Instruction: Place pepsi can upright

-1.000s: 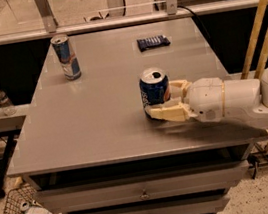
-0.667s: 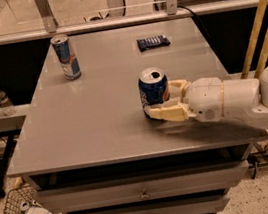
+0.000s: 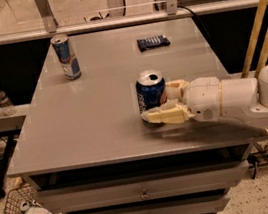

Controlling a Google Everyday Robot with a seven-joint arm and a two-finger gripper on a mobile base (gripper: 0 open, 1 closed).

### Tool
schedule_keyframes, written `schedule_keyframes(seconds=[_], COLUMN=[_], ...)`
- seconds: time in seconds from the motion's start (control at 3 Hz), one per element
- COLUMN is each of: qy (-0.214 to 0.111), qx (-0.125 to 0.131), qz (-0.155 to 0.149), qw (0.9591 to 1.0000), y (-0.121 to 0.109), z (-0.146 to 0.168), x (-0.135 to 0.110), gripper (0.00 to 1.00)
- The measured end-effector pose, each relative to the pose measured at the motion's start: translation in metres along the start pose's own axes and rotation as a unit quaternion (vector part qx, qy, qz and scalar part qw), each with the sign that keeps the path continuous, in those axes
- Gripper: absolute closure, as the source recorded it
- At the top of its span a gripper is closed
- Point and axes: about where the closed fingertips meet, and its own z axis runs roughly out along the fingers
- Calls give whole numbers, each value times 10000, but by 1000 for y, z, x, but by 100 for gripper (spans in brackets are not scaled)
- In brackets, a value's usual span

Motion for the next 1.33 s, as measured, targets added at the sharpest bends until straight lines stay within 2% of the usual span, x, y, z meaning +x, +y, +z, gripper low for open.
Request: schedule_keyframes(seconds=[0.33,1.0,1.33], qy=[-2,39,276], qx=[-17,-59,-153], qz=[-13,-89,-220], qw=[10000,9999,9993], y=[1,-1,-9], z=[2,2,-9], x=[-1,-3,-3], gripper=[0,0,0])
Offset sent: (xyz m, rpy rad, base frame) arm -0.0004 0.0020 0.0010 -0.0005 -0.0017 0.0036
